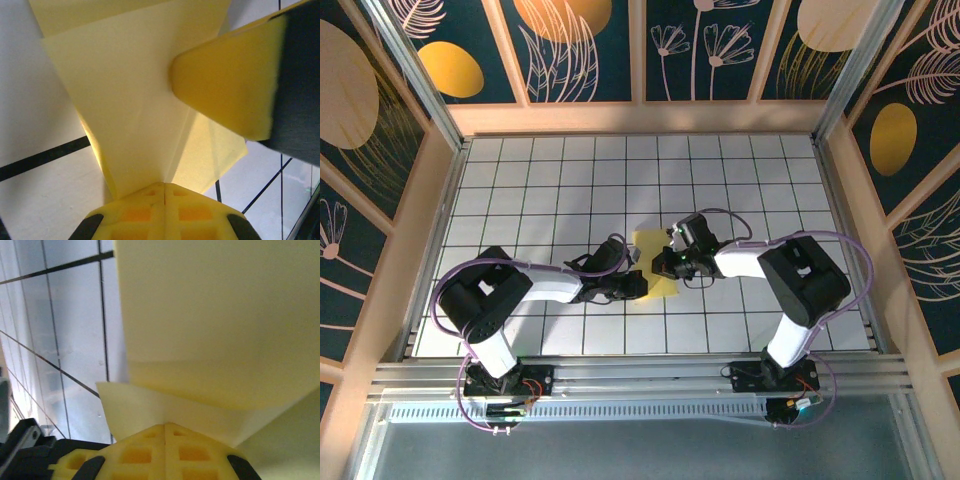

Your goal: Fold a paper plane with a square sheet of paper (fold left side to right side)

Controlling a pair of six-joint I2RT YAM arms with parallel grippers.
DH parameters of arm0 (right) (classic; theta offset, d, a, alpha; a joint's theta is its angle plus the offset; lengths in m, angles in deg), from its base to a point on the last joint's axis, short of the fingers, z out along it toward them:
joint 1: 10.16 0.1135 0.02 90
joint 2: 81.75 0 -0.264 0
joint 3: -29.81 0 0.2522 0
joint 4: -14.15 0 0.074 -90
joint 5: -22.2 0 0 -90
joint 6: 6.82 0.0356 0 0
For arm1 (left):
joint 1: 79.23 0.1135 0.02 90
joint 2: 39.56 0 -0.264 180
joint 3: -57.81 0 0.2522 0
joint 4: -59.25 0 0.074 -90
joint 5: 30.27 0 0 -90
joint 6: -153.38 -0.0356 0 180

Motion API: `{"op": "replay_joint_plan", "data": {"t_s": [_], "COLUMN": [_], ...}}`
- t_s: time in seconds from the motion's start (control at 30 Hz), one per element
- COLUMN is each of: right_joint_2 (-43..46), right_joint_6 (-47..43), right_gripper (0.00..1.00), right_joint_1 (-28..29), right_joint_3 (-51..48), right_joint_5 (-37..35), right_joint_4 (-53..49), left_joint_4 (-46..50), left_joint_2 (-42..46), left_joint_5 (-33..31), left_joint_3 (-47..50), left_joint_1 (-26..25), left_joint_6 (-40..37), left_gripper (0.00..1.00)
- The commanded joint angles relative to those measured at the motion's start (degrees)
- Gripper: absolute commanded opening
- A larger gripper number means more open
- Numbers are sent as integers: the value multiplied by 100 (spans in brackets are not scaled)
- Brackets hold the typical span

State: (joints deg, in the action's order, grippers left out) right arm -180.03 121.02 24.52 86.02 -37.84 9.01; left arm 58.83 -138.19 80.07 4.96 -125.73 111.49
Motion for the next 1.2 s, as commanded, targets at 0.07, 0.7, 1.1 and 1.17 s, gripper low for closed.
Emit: {"op": "replay_joint_plan", "data": {"t_s": [0.07,0.7,1.1,1.17], "right_joint_2": [318,-223,-256,-269], "right_joint_6": [-22,-195,-562,-623], "right_gripper": [0,0,0,0], "right_joint_1": [148,334,-220,-301], "right_joint_3": [-18,-122,104,139], "right_joint_5": [-65,-725,-637,-598], "right_joint_4": [100,-82,-335,-367], "left_joint_4": [309,503,600,600], "left_joint_2": [-118,-104,-16,-16], "left_joint_5": [-258,-408,-478,-486], "left_joint_3": [139,145,247,254], "left_joint_1": [9,1,2,7], "left_joint_6": [-73,-18,-35,-34], "left_gripper": [0,0,0,0]}}
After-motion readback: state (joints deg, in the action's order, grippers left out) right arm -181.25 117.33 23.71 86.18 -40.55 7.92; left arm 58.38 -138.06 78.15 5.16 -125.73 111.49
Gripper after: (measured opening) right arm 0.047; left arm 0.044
